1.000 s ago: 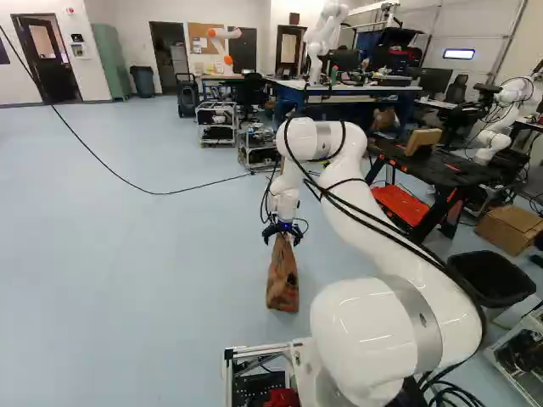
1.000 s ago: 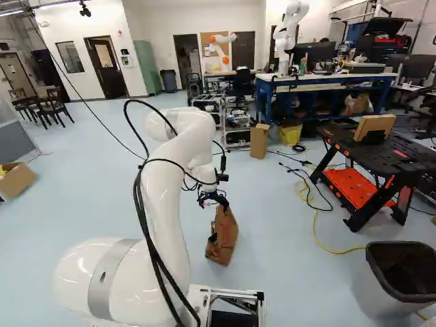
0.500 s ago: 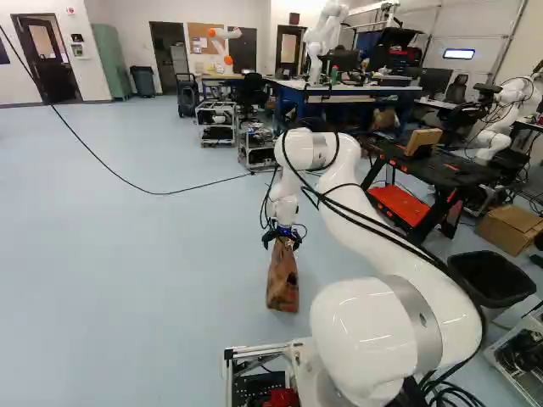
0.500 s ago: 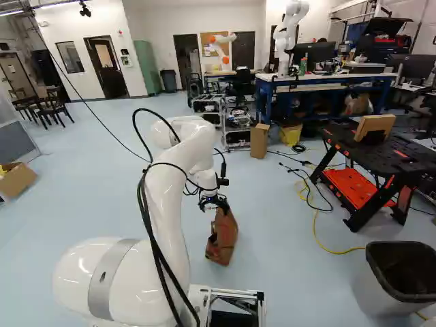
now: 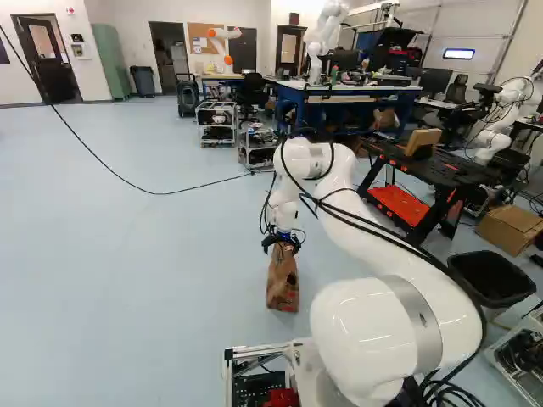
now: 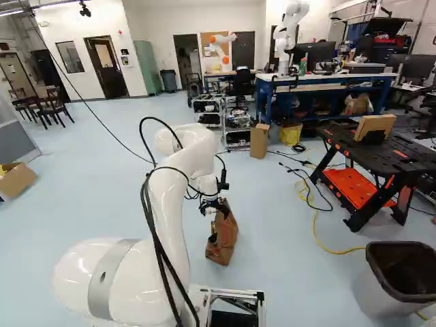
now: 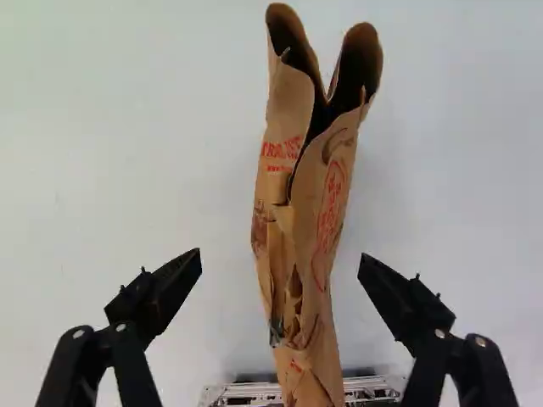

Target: Pick up the grocery bag from the ground

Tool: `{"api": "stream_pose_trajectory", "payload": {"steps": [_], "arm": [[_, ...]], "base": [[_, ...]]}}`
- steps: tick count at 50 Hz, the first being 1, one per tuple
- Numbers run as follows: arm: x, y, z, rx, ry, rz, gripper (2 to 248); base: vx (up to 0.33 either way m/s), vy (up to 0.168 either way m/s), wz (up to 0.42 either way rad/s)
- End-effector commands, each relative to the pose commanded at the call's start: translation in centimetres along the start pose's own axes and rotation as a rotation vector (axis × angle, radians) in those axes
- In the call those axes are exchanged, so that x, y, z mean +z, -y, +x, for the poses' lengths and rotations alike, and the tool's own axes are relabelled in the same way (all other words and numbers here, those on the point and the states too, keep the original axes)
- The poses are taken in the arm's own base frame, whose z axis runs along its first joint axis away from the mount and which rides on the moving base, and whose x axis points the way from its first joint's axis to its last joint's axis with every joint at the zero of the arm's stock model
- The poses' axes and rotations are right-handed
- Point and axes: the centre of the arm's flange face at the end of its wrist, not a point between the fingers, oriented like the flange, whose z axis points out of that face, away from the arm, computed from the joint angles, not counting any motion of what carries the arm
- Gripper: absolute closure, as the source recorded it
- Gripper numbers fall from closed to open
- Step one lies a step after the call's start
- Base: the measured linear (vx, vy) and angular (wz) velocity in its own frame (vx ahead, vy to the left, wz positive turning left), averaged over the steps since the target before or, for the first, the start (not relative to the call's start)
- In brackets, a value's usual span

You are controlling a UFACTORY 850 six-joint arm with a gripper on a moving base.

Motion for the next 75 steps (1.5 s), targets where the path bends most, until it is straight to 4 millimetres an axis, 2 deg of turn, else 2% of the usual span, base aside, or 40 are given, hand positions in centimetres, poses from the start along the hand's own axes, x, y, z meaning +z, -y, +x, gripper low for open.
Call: {"api": "stream_pose_trajectory", "payload": {"steps": [35, 36, 40, 41, 45, 46, 50, 51, 56, 57, 61, 62, 75], "arm": [[5.1, -0.1, -0.5, 0.000, 0.009, -0.001, 3], [5.1, -0.1, -0.5, 0.000, 0.009, -0.001, 35], [5.2, -0.1, -0.5, 0.000, 0.009, -0.001, 35], [5.3, -0.1, -0.5, 0.000, 0.009, -0.001, 73], [5.3, -0.1, -0.5, 0.000, 0.009, -0.001, 73], [5.3, -0.1, -0.5, 0.000, 0.009, -0.001, 112], [5.3, -0.1, -0.5, 0.000, 0.009, -0.001, 112], [5.3, -0.1, -0.5, 0.000, 0.009, -0.001, 151], [5.3, -0.1, -0.5, 0.000, 0.009, -0.001, 151], [5.3, -0.1, -0.5, 0.000, 0.009, -0.001, 189], [5.3, -0.1, -0.5, 0.000, 0.009, -0.001, 189], [5.3, -0.1, -0.5, 0.000, 0.009, -0.001, 225], [4.1, -0.1, -0.4, 0.000, 0.008, -0.001, 229]], "base": [[0.000, 0.000, 0.000], [0.000, 0.000, 0.000], [0.000, 0.000, 0.000], [0.000, 0.000, 0.000], [0.000, 0.000, 0.000], [0.000, 0.000, 0.000], [0.000, 0.000, 0.000], [0.000, 0.000, 0.000], [0.000, 0.000, 0.000], [0.000, 0.000, 0.000], [0.000, 0.000, 0.000], [0.000, 0.000, 0.000], [0.000, 0.000, 0.000]]}}
